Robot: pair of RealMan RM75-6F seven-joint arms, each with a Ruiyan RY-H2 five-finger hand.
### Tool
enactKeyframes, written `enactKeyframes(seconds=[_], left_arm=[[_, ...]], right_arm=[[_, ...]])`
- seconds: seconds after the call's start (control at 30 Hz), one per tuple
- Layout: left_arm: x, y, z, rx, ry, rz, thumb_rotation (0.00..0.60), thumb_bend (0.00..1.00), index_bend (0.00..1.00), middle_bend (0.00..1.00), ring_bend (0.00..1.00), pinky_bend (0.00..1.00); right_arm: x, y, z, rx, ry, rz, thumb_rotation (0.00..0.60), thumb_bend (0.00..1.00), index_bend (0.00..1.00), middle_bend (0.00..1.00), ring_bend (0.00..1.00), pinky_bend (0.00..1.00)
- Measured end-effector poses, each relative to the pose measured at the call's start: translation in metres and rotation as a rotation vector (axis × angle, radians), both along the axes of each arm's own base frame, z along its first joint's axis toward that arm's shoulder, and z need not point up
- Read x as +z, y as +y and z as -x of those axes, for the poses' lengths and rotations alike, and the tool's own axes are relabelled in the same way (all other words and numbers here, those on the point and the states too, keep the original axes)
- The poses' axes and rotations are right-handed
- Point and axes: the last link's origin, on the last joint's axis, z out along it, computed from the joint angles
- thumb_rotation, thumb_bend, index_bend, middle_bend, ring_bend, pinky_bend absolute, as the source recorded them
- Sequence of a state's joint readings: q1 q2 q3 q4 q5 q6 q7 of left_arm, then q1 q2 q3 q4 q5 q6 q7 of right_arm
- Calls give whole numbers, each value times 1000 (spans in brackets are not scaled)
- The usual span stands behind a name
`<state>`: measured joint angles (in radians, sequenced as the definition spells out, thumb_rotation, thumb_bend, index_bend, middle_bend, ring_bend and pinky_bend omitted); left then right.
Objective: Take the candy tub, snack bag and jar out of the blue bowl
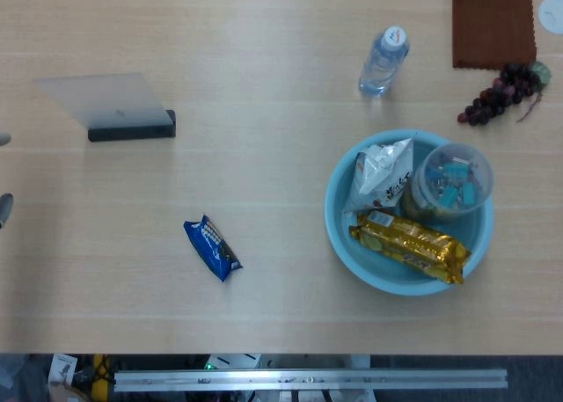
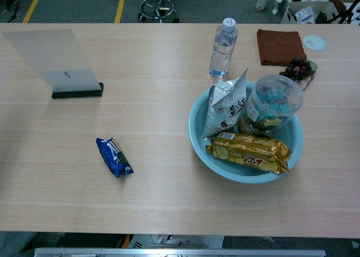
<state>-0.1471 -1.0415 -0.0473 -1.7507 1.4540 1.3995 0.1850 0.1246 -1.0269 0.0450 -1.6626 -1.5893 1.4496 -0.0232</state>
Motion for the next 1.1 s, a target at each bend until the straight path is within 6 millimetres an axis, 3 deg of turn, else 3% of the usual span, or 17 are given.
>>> enactKeyframes(seconds=[0.4, 0.53, 0.73, 1.1], left_arm=[[5, -6, -3, -10, -10, -20, 600, 293, 234, 237, 179, 252], [6, -7, -2, -7, -12, -19, 600, 293, 234, 237, 179, 252], [6, -9, 0, 5, -17, -17, 600, 293, 234, 236, 179, 252], [10, -12, 8, 36, -20, -28, 600, 293, 234, 234, 179, 252]], right_arm=[[-3, -8, -16, 70, -9, -97, 600, 97, 334, 368, 304, 366], [-8, -16, -23, 85, 9, -144, 600, 62, 272, 349, 271, 361], [-23, -29, -39, 105, 57, -257, 600, 0, 151, 229, 145, 255], [-65, -55, -73, 178, 105, -405, 600, 0, 142, 221, 137, 249]])
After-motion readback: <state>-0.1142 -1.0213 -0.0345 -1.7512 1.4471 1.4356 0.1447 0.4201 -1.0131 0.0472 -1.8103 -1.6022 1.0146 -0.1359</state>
